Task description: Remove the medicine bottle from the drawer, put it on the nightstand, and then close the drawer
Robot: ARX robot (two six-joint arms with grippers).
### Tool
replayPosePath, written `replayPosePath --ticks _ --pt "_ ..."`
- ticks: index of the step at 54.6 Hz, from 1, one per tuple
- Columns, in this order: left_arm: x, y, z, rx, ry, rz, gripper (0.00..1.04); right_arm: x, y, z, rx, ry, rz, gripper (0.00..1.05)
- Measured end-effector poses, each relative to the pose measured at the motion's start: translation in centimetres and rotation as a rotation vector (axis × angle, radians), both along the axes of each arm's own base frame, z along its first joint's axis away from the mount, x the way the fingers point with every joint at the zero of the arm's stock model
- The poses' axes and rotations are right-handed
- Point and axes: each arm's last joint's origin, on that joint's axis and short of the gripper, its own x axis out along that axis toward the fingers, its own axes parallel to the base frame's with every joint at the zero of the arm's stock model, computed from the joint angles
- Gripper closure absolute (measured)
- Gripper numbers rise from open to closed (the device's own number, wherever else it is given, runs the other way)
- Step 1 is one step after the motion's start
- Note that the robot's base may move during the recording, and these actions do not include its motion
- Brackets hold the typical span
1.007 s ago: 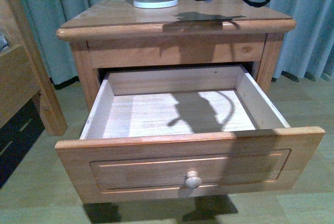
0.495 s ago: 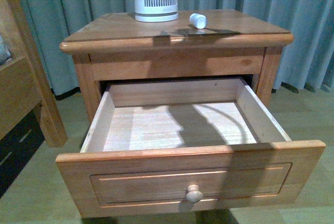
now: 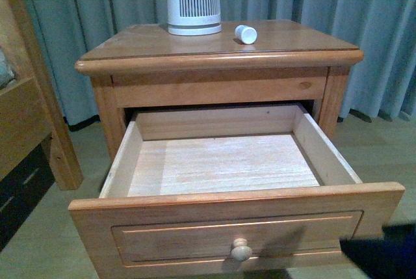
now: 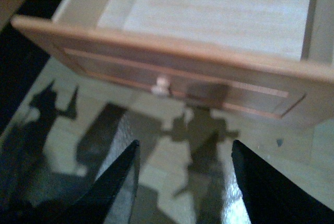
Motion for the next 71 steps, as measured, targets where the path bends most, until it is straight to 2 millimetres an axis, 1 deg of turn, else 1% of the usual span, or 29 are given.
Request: replayPosePath --ticks 3,4,7,8,12,13,14,16,22,23,25,28,30,33,37,38,44,45,50,60,71 --pt "0.0 0.0 0.0 0.0 0.0 0.0 0.07 -0.2 0.1 -2.1 -0.022 0.027 0.0 0.6" --pt "0.0 0.0 0.0 0.0 0.0 0.0 0.07 -0.2 0.1 -2.3 -0.024 0.028 -0.002 0.62" --pt "0.0 0.0 0.0 0.0 0.0 0.0 0.07 0.6 0.3 -3.7 -0.04 0.014 -0.018 0.73" --pt "0.0 0.0 0.0 0.0 0.0 0.0 0.07 0.8 0.3 -3.9 -0.043 0.01 -0.021 0.74" --pt "0.0 0.0 0.0 0.0 0.0 0.0 0.07 2.6 0.5 -5.6 -0.051 -0.008 -0.035 0.88" --pt "0.0 0.0 0.0 0.0 0.0 0.0 0.07 2.9 0.6 -5.8 -0.054 -0.01 -0.035 0.9" --pt "0.0 0.0 0.0 0.0 0.0 0.0 0.07 3.7 0.7 -6.5 -0.067 -0.018 -0.032 0.95" --pt "0.0 0.0 0.0 0.0 0.0 0.0 0.07 5.2 1.0 -7.6 -0.087 -0.033 -0.034 1.03" --pt "0.0 0.0 0.0 0.0 0.0 0.0 0.07 9.1 1.5 -10.2 -0.14 -0.029 -0.028 1.02" --pt "0.0 0.0 0.0 0.0 0.0 0.0 0.07 9.3 1.6 -10.5 -0.149 -0.023 -0.025 1.02" --pt "0.0 0.0 0.0 0.0 0.0 0.0 0.07 10.5 1.7 -11.6 -0.179 -0.013 -0.023 1.02" --pt "0.0 0.0 0.0 0.0 0.0 0.0 0.07 11.8 1.8 -12.5 -0.21 -0.008 -0.024 1.02" --pt "0.0 0.0 0.0 0.0 0.0 0.0 0.07 13.1 2.0 -13.1 -0.231 -0.005 -0.022 1.02" --pt "0.0 0.0 0.0 0.0 0.0 0.0 0.07 14.5 2.0 -13.4 -0.249 -0.015 -0.027 1.02" --pt "0.0 0.0 0.0 0.0 0.0 0.0 0.07 16.9 2.2 -13.4 -0.273 -0.037 -0.031 1.02" --pt "0.0 0.0 0.0 0.0 0.0 0.0 0.07 17.2 2.2 -13.4 -0.279 -0.041 -0.03 1.02" --pt "0.0 0.0 0.0 0.0 0.0 0.0 0.07 20.4 2.2 -12.8 -0.307 -0.079 -0.042 1.02" --pt "0.0 0.0 0.0 0.0 0.0 0.0 0.07 20.7 2.2 -12.8 -0.31 -0.083 -0.044 1.02" --pt "0.0 0.0 0.0 0.0 0.0 0.0 0.07 23.8 1.9 -12.0 -0.336 -0.117 -0.066 1.02" --pt "0.0 0.0 0.0 0.0 0.0 0.0 0.07 27.4 1.4 -11.4 -0.376 -0.139 -0.085 1.02" --pt "0.0 0.0 0.0 0.0 0.0 0.0 0.07 29.7 0.9 -11.4 -0.386 -0.143 -0.117 1.02"
